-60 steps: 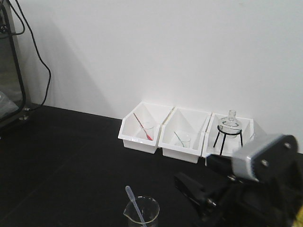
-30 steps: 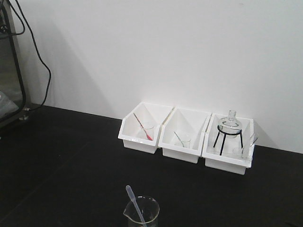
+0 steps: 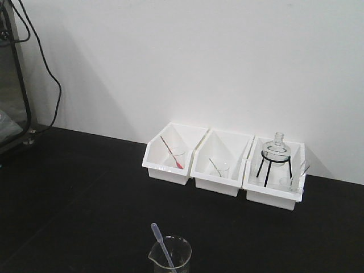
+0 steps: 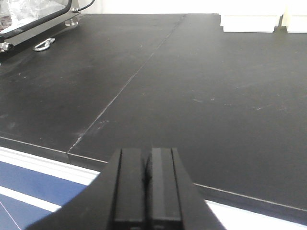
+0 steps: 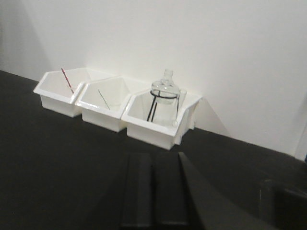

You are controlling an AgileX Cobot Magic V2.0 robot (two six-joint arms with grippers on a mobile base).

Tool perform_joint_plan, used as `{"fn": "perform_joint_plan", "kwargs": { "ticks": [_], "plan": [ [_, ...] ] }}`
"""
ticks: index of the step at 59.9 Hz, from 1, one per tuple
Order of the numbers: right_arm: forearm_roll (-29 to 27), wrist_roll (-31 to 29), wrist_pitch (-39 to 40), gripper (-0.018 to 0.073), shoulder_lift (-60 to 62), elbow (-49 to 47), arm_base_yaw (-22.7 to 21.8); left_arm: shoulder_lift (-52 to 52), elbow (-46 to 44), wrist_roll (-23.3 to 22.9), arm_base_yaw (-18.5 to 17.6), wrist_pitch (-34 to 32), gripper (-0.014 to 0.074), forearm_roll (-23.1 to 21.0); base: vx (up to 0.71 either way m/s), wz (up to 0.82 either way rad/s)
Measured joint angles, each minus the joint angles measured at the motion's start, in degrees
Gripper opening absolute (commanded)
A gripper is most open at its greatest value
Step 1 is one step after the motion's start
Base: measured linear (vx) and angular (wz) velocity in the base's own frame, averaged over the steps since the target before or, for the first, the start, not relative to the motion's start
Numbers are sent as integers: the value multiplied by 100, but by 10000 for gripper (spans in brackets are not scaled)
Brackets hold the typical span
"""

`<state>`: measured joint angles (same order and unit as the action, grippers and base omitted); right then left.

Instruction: Grab transparent chemical and place on left bench

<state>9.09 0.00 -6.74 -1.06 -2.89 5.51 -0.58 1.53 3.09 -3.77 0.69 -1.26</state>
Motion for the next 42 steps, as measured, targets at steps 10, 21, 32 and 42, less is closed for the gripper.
{"fn": "perform_joint_plan", "kwargs": {
  "ticks": [10,21,32,42],
  "plan": [
    [-181,0,-266,-8,160,470,-62,0,0,0,0,0,-3,0,0,0],
    [-181,0,-314,-8,160,470,-66,0,0,0,0,0,-3,0,0,0],
    [-181,0,-334,-8,160,470,-72,0,0,0,0,0,-3,0,0,0],
    [-181,0,-334,-8,160,470,-72,0,0,0,0,0,-3,0,0,0]
  ]
}}
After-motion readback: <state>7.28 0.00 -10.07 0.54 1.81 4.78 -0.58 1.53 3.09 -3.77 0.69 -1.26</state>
